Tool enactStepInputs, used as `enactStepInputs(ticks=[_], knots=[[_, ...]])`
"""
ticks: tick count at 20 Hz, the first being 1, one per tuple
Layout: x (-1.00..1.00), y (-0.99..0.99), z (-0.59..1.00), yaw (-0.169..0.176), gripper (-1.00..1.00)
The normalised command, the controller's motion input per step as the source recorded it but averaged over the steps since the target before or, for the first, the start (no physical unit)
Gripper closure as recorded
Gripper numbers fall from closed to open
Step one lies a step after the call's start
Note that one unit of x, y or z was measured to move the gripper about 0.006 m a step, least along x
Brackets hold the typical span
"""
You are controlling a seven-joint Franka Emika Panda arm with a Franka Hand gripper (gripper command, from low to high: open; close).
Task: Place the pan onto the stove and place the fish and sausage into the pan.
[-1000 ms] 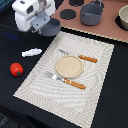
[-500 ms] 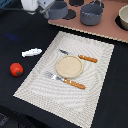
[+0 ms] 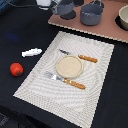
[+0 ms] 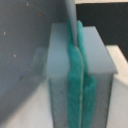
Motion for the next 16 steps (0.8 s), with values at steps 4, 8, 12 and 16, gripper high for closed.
enactStepInputs(ticks=[4, 8, 12, 16], knots=[[0.44, 0.76, 0.00, 0.061, 1.00], [0.36, 0.54, -0.03, 0.033, 1.00], [0.30, 0.39, -0.09, 0.006, 1.00], [0.29, 0.23, -0.12, 0.000, 1.00]])
